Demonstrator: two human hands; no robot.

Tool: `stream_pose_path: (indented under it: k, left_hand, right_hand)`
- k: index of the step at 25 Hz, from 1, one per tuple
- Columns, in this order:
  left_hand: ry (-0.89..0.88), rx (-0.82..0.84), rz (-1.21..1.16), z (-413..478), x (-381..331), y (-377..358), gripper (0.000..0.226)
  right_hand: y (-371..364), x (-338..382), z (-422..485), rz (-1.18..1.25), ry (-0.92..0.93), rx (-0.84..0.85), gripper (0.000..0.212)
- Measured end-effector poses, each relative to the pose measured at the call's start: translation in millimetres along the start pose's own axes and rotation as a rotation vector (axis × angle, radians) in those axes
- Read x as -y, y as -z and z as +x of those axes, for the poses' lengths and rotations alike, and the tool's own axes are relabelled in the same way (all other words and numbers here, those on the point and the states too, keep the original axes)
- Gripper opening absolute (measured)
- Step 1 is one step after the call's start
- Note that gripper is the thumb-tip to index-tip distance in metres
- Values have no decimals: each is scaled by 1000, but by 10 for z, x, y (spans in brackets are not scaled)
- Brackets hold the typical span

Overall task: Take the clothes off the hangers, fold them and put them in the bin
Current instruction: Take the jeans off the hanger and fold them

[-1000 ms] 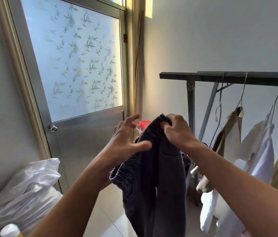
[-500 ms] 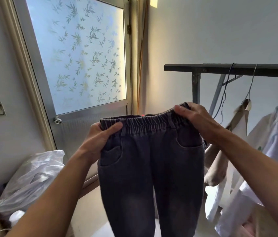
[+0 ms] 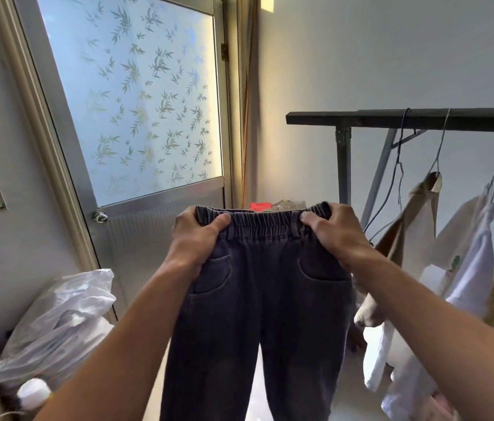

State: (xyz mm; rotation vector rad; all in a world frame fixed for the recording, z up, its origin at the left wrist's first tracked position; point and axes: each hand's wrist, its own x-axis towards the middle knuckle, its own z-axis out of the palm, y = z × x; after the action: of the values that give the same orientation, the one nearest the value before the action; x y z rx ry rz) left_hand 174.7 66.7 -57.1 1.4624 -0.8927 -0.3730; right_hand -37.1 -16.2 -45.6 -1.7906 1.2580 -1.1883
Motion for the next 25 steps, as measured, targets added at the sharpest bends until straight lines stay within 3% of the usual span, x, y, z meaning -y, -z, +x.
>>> stream_pose_path:
  k: [2, 6, 10, 11, 13, 16, 18, 20, 22, 24, 25]
  left_hand:
    - [-95, -10, 61, -104, -90, -117, 25]
    - [-108, 190, -54, -297, -298, -371, 29]
    - [-153, 406, -146, -410, -553, -386, 99]
    - [-157, 467, -175, -441, -598, -366, 102]
    - [-65, 573, -286, -488, -647, -324, 84]
    - [-63, 615, -337, -485, -639, -281, 57]
    - [-244, 382, -133, -387, -553, -274, 39]
    - [-286, 153, 84, -239, -411, -195, 64]
    - [-120, 382, 45, -127, -272, -131, 93]
    - [20, 649, -47, -110, -187, -118, 74]
    - [46, 675, -55, -108, -182, -129, 55]
  right_hand:
    - [-106, 58, -63, 21, 52, -30, 27]
    - [-266, 276, -212, 3, 167, -31, 26]
    - [-269, 410, -276, 228, 149, 118, 40]
    - [-242, 414, -281, 285, 149, 164, 43]
    - [-221, 365, -266, 301, 166, 197, 49]
    - [-241, 273, -146, 210, 101, 32, 42]
    - [-206, 262, -63, 321, 42, 14, 29]
    - [-132, 274, -5, 479, 1, 65, 13]
    - [-30, 311, 46, 557, -1, 105, 8]
    - [87, 335, 102, 601, 9, 154, 9]
    - [157, 345, 134, 620, 6, 185, 11]
